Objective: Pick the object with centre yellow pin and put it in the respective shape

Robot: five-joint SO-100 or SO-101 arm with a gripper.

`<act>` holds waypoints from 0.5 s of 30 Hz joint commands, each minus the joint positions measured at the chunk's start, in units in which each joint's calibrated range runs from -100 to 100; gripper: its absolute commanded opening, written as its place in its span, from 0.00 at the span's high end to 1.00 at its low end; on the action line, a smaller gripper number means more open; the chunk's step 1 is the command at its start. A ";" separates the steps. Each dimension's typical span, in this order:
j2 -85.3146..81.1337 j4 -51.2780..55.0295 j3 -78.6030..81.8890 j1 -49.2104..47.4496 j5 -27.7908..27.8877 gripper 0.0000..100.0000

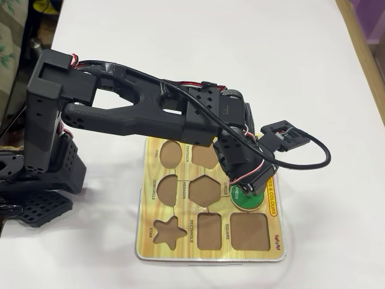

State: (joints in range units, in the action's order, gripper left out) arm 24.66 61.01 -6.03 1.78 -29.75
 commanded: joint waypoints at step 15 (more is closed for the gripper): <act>-0.72 -0.60 -1.35 -2.66 0.04 0.99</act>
State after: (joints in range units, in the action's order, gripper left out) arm 24.66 61.01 -6.03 -1.50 -29.54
